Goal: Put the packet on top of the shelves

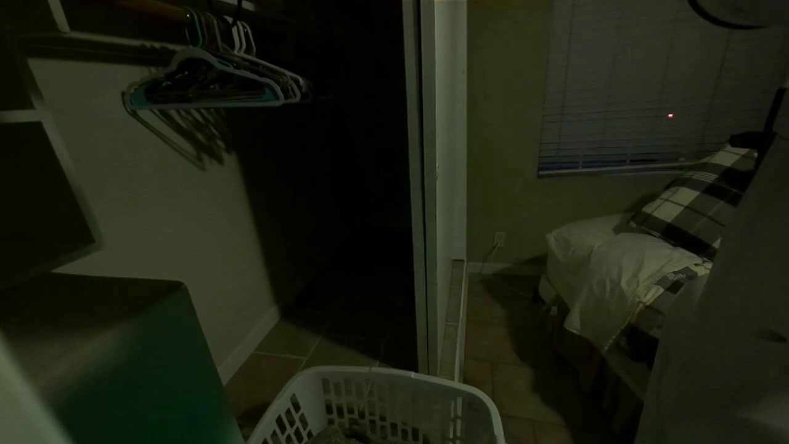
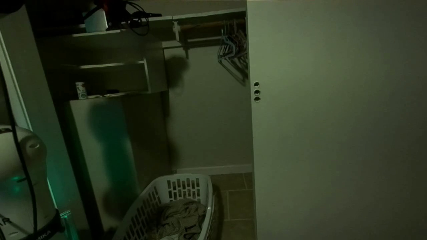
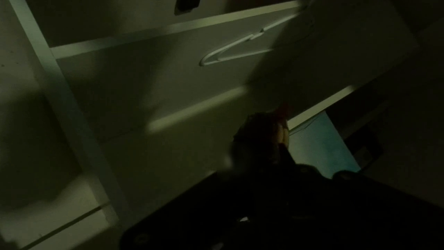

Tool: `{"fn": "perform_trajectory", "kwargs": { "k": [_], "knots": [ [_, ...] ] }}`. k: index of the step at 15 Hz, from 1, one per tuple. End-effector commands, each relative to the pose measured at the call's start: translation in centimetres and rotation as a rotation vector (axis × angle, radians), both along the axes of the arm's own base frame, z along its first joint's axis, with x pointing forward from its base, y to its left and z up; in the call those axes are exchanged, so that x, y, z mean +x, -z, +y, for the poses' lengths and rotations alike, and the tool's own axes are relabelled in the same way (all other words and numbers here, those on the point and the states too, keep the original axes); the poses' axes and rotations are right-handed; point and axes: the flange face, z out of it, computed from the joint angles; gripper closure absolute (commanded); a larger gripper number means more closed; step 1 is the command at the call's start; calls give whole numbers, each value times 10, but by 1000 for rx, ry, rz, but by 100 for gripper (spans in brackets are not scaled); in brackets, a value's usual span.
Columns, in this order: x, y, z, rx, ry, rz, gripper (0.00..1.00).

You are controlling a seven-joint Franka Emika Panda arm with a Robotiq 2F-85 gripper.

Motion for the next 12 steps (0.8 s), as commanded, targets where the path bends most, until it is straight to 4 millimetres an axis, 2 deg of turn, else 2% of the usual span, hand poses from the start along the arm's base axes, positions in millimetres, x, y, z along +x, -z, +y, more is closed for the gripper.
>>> {"fn": "perform_trajectory", "kwargs": {
  "k": [1,7,12],
  "knots": [
    [7,-12,17,35,-25,-28,91],
    [37,-22,45,92,-11,-60,91],
    [61,-23,72,125,3,-98,92]
  ]
}}
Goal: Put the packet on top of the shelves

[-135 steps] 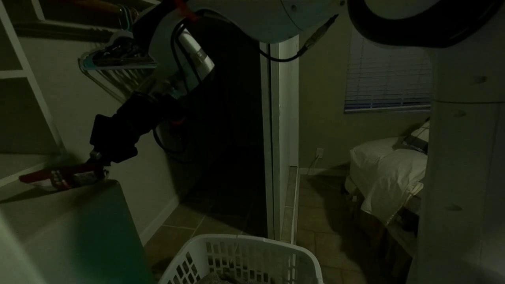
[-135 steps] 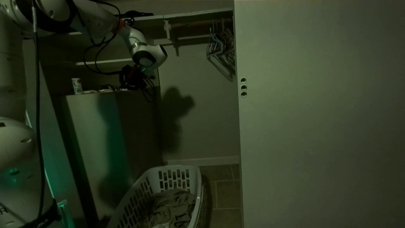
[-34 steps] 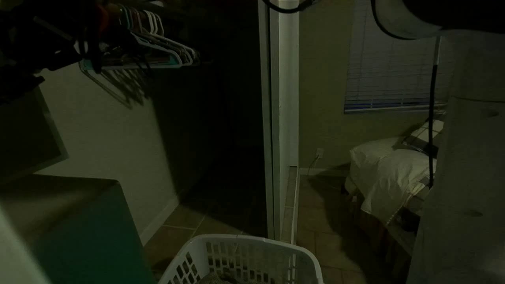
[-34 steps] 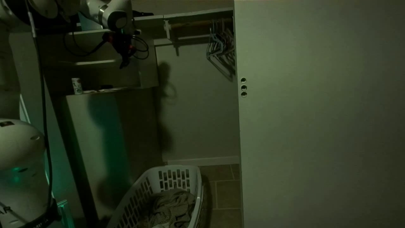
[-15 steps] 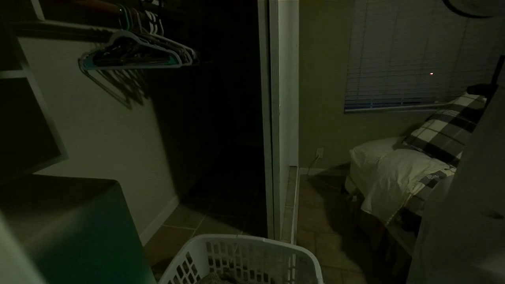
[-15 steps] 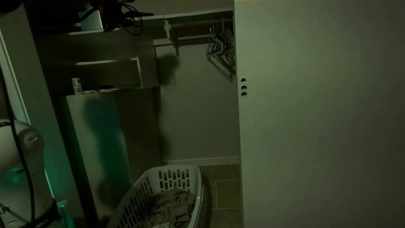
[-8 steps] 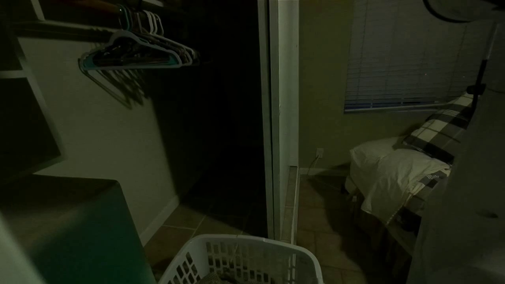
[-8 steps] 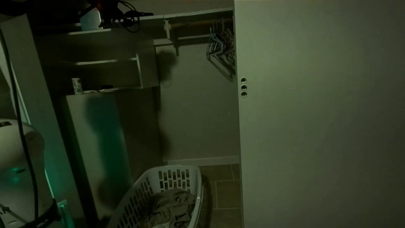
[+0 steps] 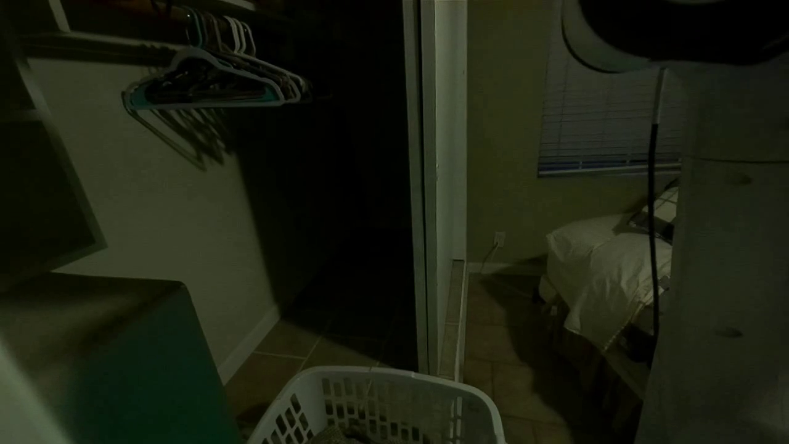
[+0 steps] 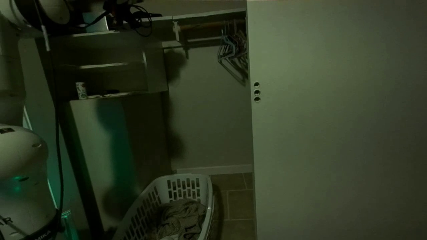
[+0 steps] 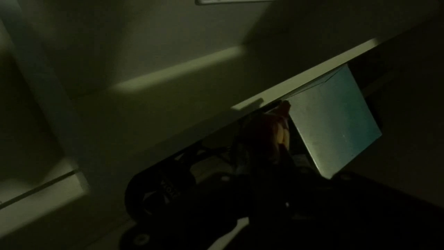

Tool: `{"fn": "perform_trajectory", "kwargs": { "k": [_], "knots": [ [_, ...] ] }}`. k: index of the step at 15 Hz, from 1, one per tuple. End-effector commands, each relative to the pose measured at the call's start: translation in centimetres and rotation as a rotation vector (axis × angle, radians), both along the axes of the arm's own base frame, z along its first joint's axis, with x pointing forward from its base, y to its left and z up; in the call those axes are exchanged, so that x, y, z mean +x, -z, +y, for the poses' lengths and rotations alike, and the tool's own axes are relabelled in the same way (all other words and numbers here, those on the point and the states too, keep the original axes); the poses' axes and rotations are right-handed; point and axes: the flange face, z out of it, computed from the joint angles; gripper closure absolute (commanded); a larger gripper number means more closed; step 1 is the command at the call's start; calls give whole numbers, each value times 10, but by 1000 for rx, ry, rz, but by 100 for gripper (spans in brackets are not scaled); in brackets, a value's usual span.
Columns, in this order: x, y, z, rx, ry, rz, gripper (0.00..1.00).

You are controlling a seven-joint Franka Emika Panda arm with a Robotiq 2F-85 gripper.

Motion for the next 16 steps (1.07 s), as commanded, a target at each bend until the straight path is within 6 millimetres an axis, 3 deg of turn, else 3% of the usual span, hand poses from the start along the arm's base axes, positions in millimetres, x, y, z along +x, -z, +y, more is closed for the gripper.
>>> {"fn": "perform_trajectory", "kwargs": {
  "k": [1,6,16],
  "knots": [
    [19,-6,25,26,8,-27,92],
    [27,-5,50,52,6,-66,92],
    [45,0,59,69,58,-104,91]
  ]
}}
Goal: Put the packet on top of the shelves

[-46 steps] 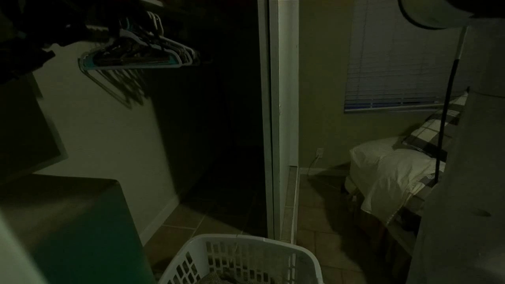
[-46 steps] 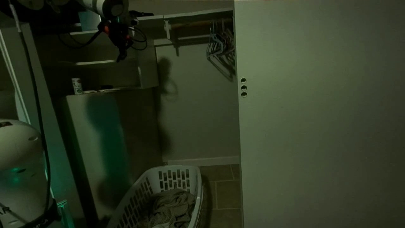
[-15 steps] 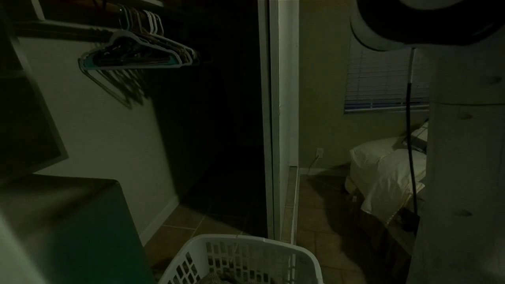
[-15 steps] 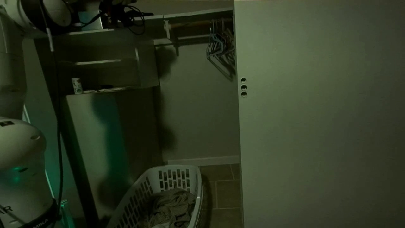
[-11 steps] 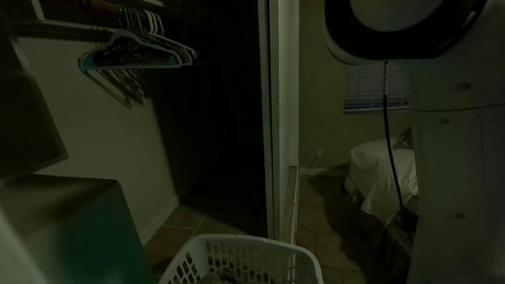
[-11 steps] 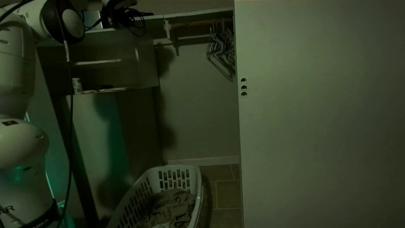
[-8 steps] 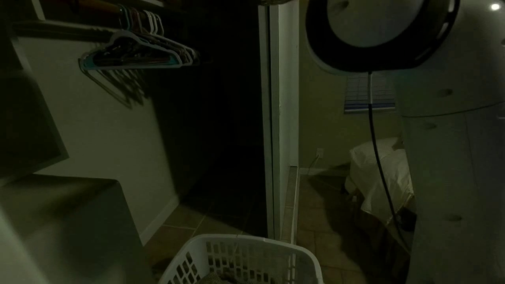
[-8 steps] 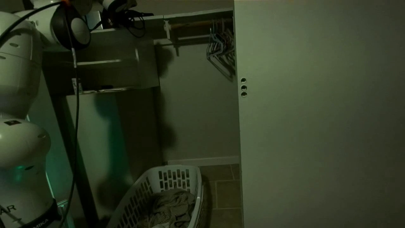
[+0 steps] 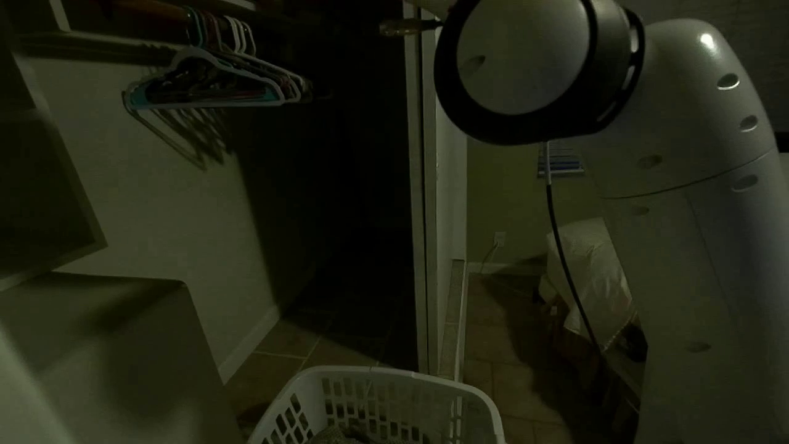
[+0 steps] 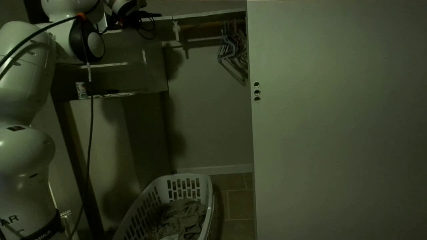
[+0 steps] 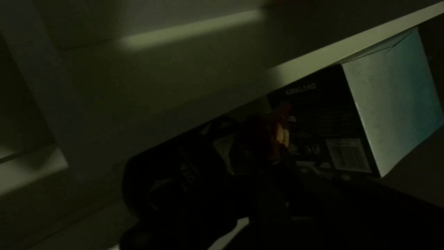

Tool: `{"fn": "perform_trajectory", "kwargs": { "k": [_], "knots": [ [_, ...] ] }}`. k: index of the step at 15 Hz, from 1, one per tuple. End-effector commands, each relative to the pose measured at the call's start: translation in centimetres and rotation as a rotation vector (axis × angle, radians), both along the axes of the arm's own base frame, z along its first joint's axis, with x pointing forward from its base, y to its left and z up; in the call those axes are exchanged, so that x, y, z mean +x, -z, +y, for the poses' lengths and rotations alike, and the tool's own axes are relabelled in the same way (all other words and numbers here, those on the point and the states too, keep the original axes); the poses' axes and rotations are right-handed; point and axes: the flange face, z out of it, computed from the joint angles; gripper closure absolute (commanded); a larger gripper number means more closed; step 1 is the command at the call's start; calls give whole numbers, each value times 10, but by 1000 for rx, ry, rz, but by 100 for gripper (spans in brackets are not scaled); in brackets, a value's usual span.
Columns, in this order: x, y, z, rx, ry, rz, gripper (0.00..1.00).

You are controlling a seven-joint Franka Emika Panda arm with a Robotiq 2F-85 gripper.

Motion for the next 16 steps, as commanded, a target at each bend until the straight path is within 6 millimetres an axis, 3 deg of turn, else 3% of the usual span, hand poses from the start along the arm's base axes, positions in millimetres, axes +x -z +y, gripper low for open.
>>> {"fn": "perform_trajectory", "kwargs": {
  "k": [1,11,12,13,14,16],
  "knots": [
    [5,2,8,3,25,-5,92],
    [9,10,18,-5,25,-12,91],
    [9,10,18,-4,25,-12,87],
    [10,10,18,-5,27,-13,71],
    [10,11,18,-10,31,-16,62],
    [10,11,19,-13,31,-19,52]
  ]
}}
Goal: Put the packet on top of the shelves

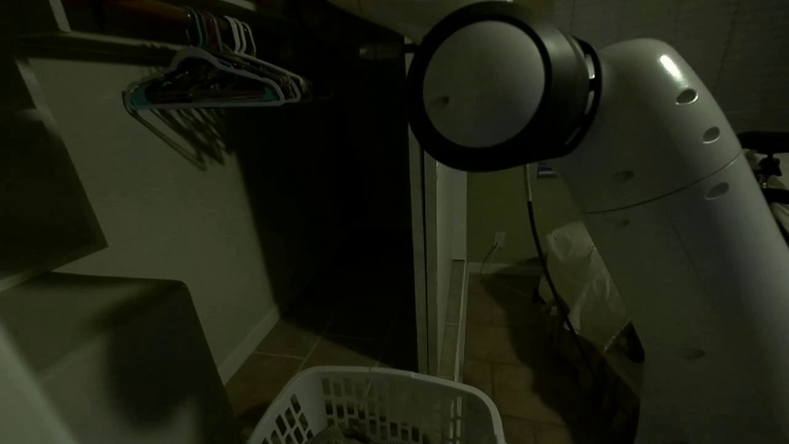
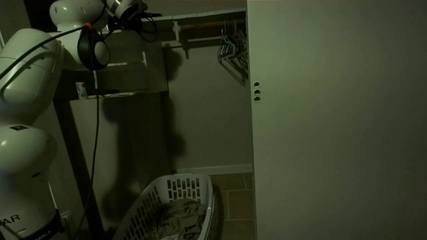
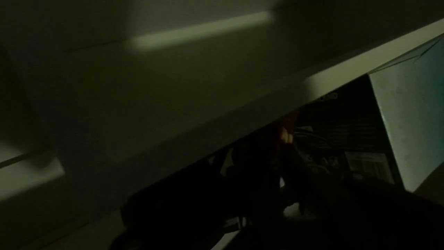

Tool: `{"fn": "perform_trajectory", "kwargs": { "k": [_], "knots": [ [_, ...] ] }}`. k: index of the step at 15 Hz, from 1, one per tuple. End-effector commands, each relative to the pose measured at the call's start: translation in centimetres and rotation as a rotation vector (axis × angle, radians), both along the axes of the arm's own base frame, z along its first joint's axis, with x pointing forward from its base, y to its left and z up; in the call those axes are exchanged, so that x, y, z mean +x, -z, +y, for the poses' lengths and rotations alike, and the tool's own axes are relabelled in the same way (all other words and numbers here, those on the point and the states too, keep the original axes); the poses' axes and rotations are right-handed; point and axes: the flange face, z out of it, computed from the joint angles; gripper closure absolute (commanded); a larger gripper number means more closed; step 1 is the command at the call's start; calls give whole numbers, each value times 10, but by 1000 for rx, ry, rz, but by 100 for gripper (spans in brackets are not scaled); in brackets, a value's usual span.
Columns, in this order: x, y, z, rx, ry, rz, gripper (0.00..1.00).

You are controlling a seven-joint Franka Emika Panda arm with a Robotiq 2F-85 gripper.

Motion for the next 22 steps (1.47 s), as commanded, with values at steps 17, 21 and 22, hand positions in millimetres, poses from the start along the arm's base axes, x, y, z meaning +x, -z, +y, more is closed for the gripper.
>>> {"fn": "perform_trajectory", "kwargs": {
  "k": [17,21,22],
  "knots": [
    [-24,-27,1,11,3,-77,0],
    [-27,-29,4,3,5,-101,0],
    [-28,-29,5,-1,7,-106,0]
  ]
}}
